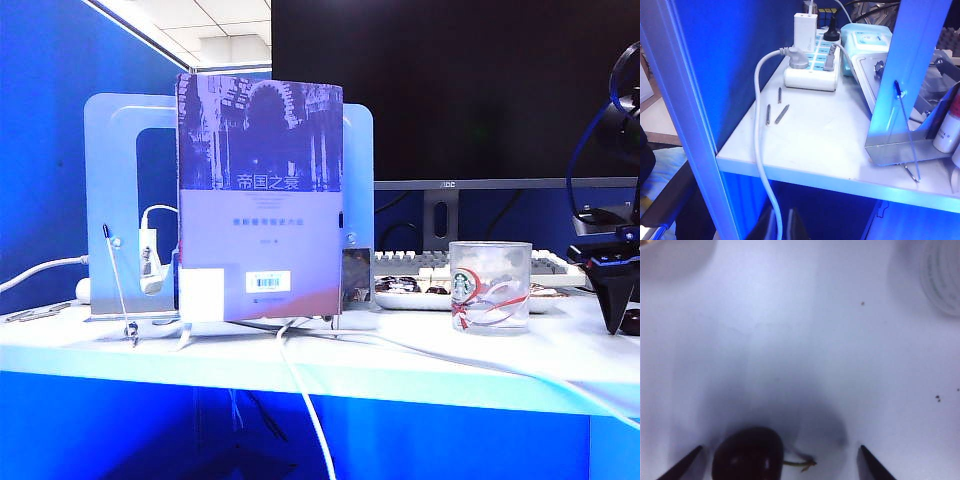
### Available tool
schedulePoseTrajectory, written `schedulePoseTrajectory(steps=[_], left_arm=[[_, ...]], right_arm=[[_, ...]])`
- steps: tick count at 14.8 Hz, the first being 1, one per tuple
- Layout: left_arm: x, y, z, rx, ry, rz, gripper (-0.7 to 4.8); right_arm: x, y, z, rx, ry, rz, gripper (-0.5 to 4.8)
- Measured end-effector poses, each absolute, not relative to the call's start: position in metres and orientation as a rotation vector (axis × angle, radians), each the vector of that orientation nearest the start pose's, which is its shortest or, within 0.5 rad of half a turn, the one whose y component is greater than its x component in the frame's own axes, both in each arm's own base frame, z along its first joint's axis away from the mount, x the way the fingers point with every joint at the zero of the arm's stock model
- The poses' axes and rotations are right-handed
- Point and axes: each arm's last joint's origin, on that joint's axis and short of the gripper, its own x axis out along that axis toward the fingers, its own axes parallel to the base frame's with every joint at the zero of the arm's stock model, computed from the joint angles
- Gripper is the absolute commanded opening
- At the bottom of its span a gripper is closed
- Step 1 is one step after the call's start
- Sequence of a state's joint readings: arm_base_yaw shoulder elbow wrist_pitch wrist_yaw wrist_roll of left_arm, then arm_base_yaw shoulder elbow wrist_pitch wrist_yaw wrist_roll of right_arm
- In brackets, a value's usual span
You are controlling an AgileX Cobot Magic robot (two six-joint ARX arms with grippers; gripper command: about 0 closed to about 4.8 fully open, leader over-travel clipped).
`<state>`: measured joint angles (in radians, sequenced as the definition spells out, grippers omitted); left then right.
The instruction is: Pick up the cherry on the right side of the glass and put it inside the glass.
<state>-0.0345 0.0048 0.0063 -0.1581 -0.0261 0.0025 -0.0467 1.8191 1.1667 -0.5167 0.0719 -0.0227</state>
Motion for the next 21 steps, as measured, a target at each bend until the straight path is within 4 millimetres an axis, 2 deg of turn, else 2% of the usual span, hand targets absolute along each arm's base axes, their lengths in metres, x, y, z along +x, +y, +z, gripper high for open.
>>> schedulePoseTrajectory(steps=[1, 2, 5, 7, 10, 11, 21], left_arm=[[0.0964, -0.0026, 0.1501, 0.007, 0.156, -0.008, 0.53], [0.0964, -0.0026, 0.1501, 0.007, 0.156, -0.009, 0.53], [0.0964, -0.0026, 0.1501, 0.007, 0.157, -0.008, 0.53], [0.0964, -0.0026, 0.1501, 0.007, 0.157, -0.008, 0.53], [0.0964, -0.0026, 0.1501, 0.007, 0.156, -0.008, 0.53], [0.0964, -0.0026, 0.1501, 0.007, 0.157, -0.009, 0.53], [0.0964, -0.0026, 0.1501, 0.007, 0.157, -0.009, 0.53]], right_arm=[[0.3528, -0.0186, 0.1694, -0.035, 1.176, -0.091, 3.72], [0.3519, -0.0184, 0.1697, -0.032, 1.184, -0.088, 3.03], [0.3505, -0.0183, 0.1694, -0.03, 1.198, -0.082, 2.91], [0.3506, -0.0182, 0.1693, -0.029, 1.197, -0.08, 1.98], [0.3506, -0.0175, 0.1692, -0.031, 1.197, -0.074, 1.83], [0.3507, -0.018, 0.1693, -0.025, 1.195, -0.068, 1.34], [0.355, -0.017, 0.1724, -0.017, 1.205, -0.051, 1.34]])
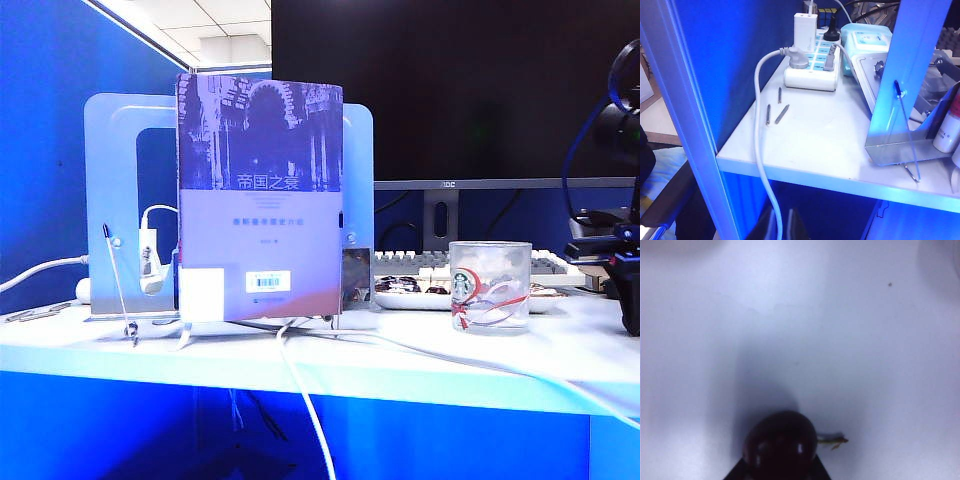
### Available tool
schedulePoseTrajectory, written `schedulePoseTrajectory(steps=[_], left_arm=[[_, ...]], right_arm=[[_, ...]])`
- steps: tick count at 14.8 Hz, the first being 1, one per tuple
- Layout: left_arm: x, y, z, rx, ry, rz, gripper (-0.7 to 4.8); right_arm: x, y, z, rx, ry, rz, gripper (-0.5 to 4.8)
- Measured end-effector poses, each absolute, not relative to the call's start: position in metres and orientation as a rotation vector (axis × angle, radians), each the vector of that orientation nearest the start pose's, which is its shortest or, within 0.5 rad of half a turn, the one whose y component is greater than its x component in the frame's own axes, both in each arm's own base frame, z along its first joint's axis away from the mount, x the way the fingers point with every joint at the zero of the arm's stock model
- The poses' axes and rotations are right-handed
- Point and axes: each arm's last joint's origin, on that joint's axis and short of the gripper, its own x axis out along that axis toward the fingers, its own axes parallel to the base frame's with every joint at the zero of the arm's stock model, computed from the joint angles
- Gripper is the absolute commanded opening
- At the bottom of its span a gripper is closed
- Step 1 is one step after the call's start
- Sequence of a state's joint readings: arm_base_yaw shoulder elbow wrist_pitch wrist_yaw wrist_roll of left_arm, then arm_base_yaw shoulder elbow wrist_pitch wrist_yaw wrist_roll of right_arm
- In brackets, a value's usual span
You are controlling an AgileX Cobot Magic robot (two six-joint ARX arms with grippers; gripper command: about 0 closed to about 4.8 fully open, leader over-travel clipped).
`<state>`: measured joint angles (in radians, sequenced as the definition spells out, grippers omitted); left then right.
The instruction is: Pick up the cherry on the right side of the glass and put it inside the glass.
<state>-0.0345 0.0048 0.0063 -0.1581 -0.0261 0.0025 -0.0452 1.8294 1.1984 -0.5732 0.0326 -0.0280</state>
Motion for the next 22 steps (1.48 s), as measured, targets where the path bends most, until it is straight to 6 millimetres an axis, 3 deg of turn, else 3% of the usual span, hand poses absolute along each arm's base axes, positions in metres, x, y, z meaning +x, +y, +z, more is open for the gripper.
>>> schedulePoseTrajectory(steps=[5, 7, 12, 17, 22], left_arm=[[0.096, -0.003, 0.15, 0.007, 0.156, -0.009, 0.53], [0.096, -0.003, 0.15, 0.008, 0.157, -0.009, 0.53], [0.096, -0.003, 0.15, 0.007, 0.157, -0.009, 0.53], [0.096, -0.003, 0.15, 0.007, 0.157, -0.009, 0.53], [0.096, -0.003, 0.15, 0.007, 0.157, -0.009, 0.53]], right_arm=[[0.369, -0.017, 0.202, 0.004, 1.166, -0.021, 1.31], [0.37, -0.017, 0.211, 0.005, 1.156, -0.021, 1.05], [0.354, -0.015, 0.257, 0.021, 1.022, 0.013, 1.06], [0.338, -0.006, 0.291, 0.164, 0.887, 0.297, 1.07], [0.336, 0.008, 0.296, 0.257, 0.862, 0.519, 1.07]])
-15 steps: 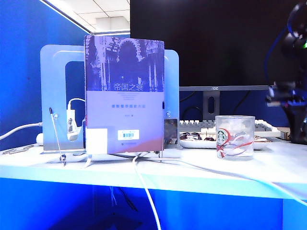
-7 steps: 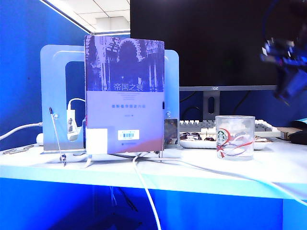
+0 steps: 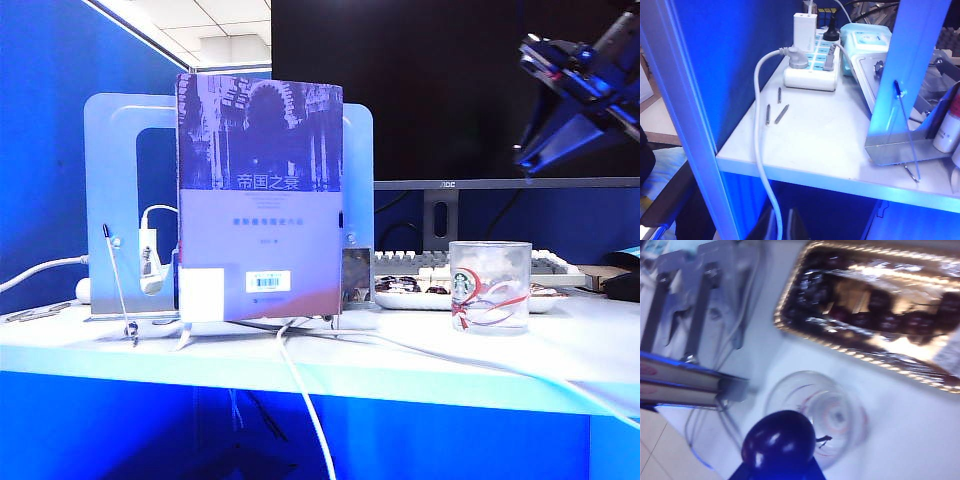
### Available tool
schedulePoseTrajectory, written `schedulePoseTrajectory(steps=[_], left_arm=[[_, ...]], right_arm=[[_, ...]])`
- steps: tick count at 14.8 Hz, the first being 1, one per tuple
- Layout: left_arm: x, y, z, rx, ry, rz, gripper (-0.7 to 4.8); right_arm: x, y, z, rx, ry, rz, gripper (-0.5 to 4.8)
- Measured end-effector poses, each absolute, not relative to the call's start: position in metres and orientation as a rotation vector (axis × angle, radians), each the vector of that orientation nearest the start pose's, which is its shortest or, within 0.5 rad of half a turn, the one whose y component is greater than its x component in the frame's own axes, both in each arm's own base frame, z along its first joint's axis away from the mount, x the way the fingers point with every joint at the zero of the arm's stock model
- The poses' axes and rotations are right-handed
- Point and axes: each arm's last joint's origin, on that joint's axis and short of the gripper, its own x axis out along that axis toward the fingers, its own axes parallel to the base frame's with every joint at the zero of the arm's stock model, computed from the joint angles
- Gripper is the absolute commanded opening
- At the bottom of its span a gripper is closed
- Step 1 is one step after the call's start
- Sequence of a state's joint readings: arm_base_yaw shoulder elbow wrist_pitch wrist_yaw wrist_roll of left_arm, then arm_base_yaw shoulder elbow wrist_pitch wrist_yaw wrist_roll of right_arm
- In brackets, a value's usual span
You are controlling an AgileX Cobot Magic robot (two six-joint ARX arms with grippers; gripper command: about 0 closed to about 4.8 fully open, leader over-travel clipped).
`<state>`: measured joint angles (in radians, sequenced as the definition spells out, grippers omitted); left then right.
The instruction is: Pick up the cherry on the right side of the glass and put it inside the glass.
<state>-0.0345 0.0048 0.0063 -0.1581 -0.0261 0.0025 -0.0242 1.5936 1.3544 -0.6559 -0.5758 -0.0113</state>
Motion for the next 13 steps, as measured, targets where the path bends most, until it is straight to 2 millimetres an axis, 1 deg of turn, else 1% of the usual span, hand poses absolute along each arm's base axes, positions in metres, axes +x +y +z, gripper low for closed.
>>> schedulePoseTrajectory(steps=[5, 6, 8, 10, 13], left_arm=[[0.096, -0.003, 0.15, 0.007, 0.157, -0.009, 0.53], [0.096, -0.003, 0.15, 0.007, 0.156, -0.009, 0.53], [0.096, -0.003, 0.15, 0.007, 0.157, -0.009, 0.53], [0.096, -0.003, 0.15, 0.007, 0.157, -0.009, 0.53], [0.096, -0.003, 0.15, 0.007, 0.157, -0.009, 0.53]], right_arm=[[0.335, 0.03, 0.295, 0.245, 0.875, 0.602, 1.07], [0.335, 0.031, 0.295, 0.244, 0.877, 0.605, 1.07], [0.342, 0.034, 0.283, 0.239, 0.916, 0.585, 1.07], [0.351, 0.037, 0.264, 0.249, 0.973, 0.584, 1.07], [0.358, 0.039, 0.248, 0.26, 1.021, 0.583, 1.07]])
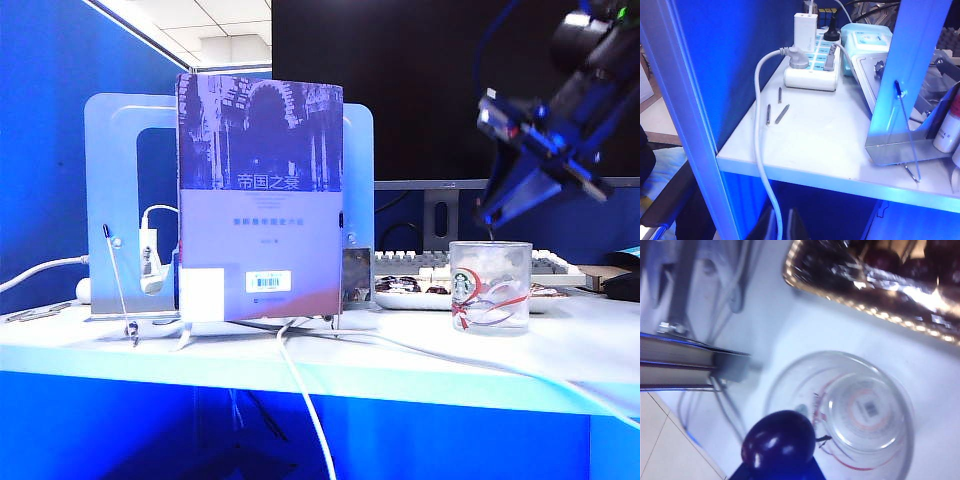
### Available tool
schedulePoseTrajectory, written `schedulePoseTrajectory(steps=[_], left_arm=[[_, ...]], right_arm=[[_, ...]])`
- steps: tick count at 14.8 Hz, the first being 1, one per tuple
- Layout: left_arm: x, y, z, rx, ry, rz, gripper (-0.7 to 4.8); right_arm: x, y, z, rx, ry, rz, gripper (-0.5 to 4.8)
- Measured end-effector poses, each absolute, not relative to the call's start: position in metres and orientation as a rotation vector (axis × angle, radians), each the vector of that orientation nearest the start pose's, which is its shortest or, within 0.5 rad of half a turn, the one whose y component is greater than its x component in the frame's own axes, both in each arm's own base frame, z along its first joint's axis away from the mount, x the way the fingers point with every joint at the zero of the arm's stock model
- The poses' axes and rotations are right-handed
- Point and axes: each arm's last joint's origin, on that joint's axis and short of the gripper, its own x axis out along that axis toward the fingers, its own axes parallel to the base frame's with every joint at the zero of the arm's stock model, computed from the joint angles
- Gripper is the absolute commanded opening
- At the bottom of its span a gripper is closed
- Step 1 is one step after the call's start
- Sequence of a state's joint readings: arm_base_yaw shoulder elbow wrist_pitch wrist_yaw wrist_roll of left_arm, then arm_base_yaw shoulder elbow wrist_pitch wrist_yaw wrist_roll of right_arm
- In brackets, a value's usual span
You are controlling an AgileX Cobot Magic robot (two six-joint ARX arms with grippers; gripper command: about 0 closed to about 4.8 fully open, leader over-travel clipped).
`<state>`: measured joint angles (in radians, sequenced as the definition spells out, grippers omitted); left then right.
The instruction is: Pick up the cherry on the right side of the glass and put it inside the glass.
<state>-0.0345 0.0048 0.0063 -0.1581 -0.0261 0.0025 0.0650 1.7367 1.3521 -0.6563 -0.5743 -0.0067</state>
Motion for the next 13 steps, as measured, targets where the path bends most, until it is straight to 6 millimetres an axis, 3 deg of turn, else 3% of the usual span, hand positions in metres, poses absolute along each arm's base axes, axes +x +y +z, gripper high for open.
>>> schedulePoseTrajectory(steps=[3, 5, 6, 13], left_arm=[[0.0964, -0.0026, 0.1501, 0.007, 0.157, -0.009, 0.53], [0.0964, -0.0026, 0.1501, 0.007, 0.156, -0.009, 0.53], [0.0964, -0.0026, 0.1501, 0.007, 0.157, -0.009, 0.53], [0.0964, -0.0026, 0.1501, 0.007, 0.156, -0.009, 0.53]], right_arm=[[0.3598, 0.0384, 0.2427, 0.249, 1.044, 0.551, 1.27], [0.3609, 0.0381, 0.2401, 0.246, 1.051, 0.541, 2.44], [0.361, 0.0381, 0.2396, 0.245, 1.053, 0.538, 3.37], [0.3633, 0.0382, 0.2422, 0.237, 1.025, 0.538, 3.36]])
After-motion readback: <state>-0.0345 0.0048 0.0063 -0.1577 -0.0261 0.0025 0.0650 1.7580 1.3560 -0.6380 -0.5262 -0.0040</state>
